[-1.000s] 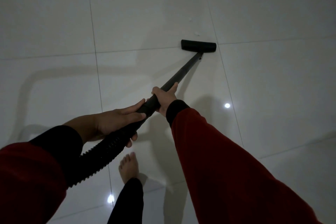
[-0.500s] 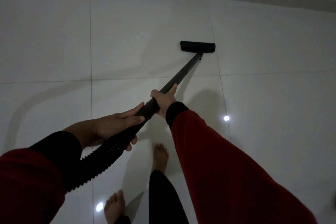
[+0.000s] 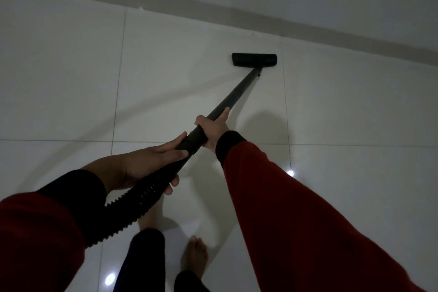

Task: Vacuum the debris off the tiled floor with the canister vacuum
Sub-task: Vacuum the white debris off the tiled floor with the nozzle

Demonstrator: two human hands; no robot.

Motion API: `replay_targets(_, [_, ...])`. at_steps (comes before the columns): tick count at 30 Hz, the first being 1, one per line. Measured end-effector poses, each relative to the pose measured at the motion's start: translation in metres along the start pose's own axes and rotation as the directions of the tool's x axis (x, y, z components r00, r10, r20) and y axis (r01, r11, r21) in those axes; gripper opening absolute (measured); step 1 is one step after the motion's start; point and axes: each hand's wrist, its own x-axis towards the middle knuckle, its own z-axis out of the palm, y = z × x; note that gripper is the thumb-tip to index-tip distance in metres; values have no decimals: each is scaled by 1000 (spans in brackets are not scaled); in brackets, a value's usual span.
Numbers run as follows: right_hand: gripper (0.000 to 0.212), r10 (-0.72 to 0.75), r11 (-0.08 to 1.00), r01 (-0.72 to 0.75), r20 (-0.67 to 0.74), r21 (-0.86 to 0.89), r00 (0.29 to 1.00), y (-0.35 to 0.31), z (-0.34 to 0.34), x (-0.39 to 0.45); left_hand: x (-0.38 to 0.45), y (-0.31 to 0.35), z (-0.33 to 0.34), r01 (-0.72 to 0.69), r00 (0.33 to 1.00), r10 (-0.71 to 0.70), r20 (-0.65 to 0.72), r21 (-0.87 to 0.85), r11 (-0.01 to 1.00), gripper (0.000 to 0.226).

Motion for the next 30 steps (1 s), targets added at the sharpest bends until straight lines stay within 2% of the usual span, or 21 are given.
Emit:
replay_targets(7, [104,-22,997,17,-62,-77,998,-73,32,57,37,60,-69,-26,1000,27,-4,74,997,60])
replay_targets(13, [104,-30,987,14,-97,-163,995,-110,71,76,42,82,-122,-27,1000,27,-1,21,999,59])
replay_targets(22, [107,40,997,-40,-1,-72,999,-46,153,41,-30,7,-160,-3,999,4,-52,15,1000,60])
replay_targets(30, [102,86,991,-74,109,-109,990,55,216,-34,-120,-116,-139,-50,985,34,-168,-93,994,60])
